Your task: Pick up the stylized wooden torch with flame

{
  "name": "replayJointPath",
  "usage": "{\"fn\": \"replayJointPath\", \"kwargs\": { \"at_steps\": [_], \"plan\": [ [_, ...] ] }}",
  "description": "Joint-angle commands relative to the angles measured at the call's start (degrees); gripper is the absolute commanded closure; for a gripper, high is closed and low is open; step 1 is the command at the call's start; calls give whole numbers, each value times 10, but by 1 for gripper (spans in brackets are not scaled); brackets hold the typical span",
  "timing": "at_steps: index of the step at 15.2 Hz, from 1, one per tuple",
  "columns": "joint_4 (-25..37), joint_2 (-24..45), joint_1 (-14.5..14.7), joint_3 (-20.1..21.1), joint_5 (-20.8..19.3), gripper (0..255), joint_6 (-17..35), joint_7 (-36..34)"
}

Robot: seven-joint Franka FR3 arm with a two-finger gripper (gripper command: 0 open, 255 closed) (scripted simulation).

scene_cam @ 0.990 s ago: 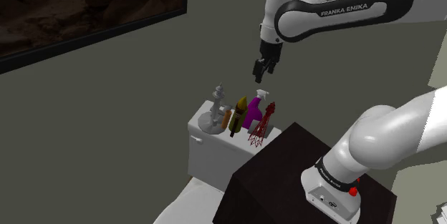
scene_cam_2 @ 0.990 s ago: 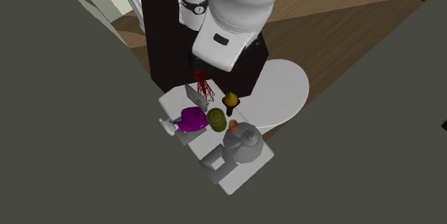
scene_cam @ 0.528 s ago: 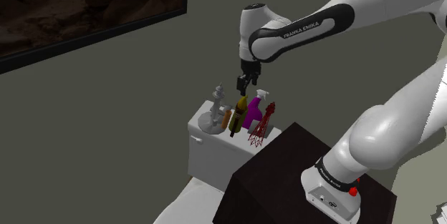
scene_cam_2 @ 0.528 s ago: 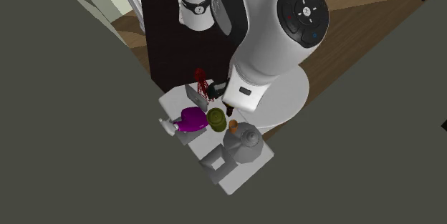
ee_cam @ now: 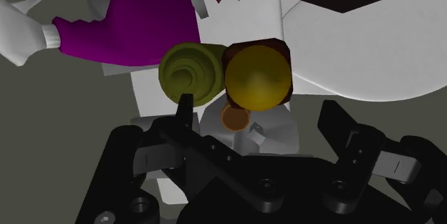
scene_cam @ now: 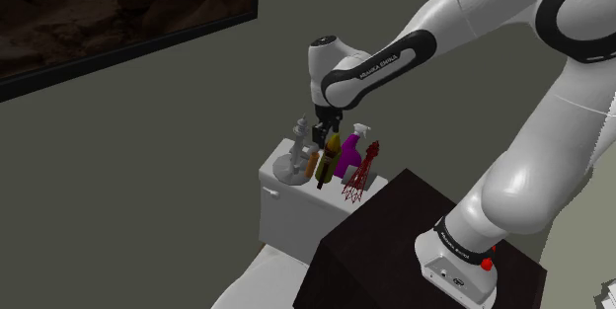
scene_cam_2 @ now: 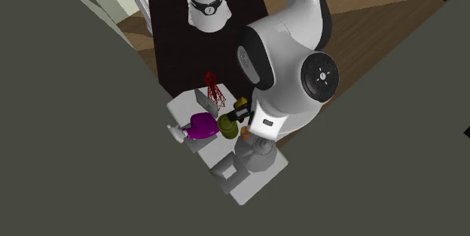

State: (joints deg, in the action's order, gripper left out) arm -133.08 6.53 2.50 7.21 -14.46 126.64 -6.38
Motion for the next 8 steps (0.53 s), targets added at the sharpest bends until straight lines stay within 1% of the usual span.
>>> {"fn": "replayJointPath", "kwargs": {
  "at_steps": [1,4,6,7,8],
  "plan": [
    [1,16,0,-1,-6,0,14,-5],
    [-2,35,1,-3,-13,0,35,-13],
    [-2,39,1,-3,-15,0,39,-15],
    [-1,39,1,-3,-15,255,38,-15],
    [0,40,1,-3,-15,255,38,-15]
  ]
}}
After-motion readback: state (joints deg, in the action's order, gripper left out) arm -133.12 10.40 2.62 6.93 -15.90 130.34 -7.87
